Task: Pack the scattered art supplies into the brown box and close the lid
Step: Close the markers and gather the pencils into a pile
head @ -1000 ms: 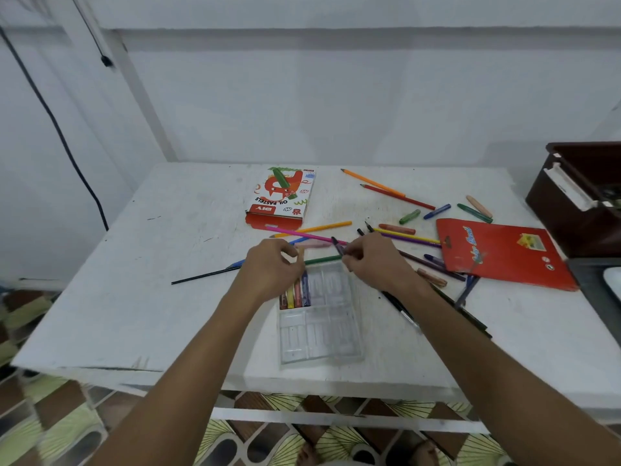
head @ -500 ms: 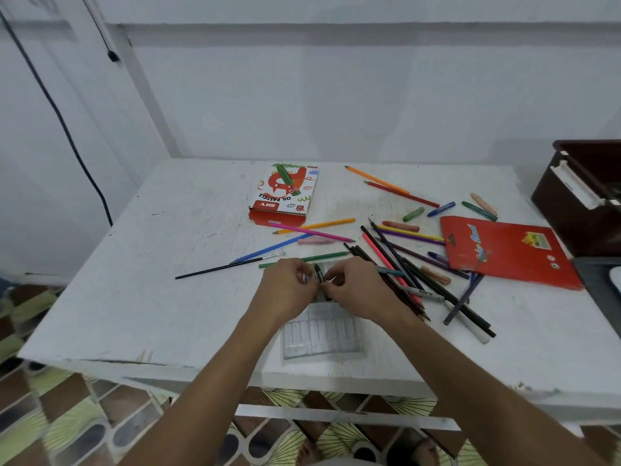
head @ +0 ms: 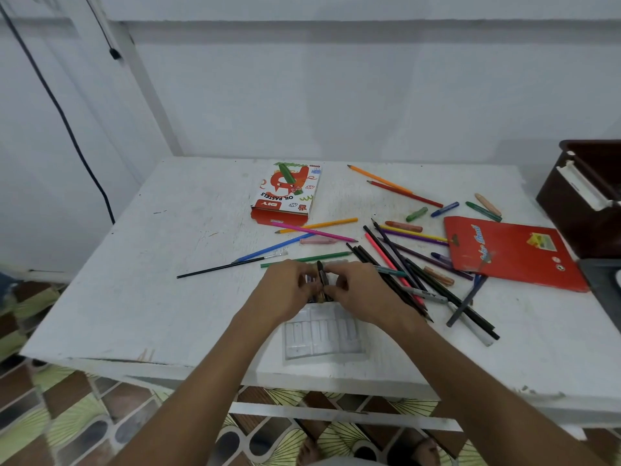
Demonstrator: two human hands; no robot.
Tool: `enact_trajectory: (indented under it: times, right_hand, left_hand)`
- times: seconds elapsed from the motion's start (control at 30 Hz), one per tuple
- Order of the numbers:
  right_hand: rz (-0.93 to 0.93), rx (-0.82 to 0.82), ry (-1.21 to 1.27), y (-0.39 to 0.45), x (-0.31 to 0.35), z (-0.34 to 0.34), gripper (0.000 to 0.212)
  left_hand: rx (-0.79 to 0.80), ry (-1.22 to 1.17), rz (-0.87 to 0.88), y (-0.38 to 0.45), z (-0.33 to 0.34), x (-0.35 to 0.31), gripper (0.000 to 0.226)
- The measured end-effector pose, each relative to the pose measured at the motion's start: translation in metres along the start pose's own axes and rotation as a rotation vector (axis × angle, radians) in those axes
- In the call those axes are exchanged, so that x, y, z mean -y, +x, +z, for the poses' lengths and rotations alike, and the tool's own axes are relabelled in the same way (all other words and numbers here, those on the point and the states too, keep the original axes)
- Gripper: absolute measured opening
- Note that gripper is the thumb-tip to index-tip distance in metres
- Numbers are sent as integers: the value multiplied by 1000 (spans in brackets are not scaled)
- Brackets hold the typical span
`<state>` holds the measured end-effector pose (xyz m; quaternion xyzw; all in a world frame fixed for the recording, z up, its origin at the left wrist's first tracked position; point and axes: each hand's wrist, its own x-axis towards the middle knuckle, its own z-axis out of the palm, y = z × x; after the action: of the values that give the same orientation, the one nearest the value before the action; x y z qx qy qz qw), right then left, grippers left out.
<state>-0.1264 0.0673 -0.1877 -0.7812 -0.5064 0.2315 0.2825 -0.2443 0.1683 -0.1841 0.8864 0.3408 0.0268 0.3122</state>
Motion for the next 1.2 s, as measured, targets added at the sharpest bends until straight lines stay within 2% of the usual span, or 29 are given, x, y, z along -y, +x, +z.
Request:
enact_trajectory:
  times: [0.2, 0.27, 0.33, 0.4, 0.6, 0.7, 0.87, 1.0, 1.2]
  right_hand:
    - [36, 110, 14, 5, -5, -8, 24]
    - [47, 103, 18, 7, -6, -9, 31]
    - [29, 130, 2, 8, -6, -10, 40]
    - [4, 155, -31, 10, -5, -11, 37]
    - [-60, 170, -78, 11, -2, -12, 45]
    - [-94, 180, -126, 11, -1, -13, 38]
    - [-68, 222, -163, 12, -3, -12, 40]
    - [-17, 240, -230, 16, -9, -1, 40]
    - [-22, 249, -192, 14, -10, -4, 42]
  left_hand:
    - [86, -19, 42, 3, -2, 4, 16]
    - [109, -49, 43, 3, -4, 7, 16]
    - [92, -31, 48, 5, -2, 9, 14]
    - [58, 24, 64, 7, 0, 9, 12]
    - [28, 14, 133, 9, 1, 11, 26]
    - [57, 13, 163, 11, -1, 14, 26]
    - [85, 56, 188, 16, 1, 17, 35]
    - [134, 127, 162, 22, -1, 16, 34]
    - [147, 149, 157, 24, -6, 16, 46]
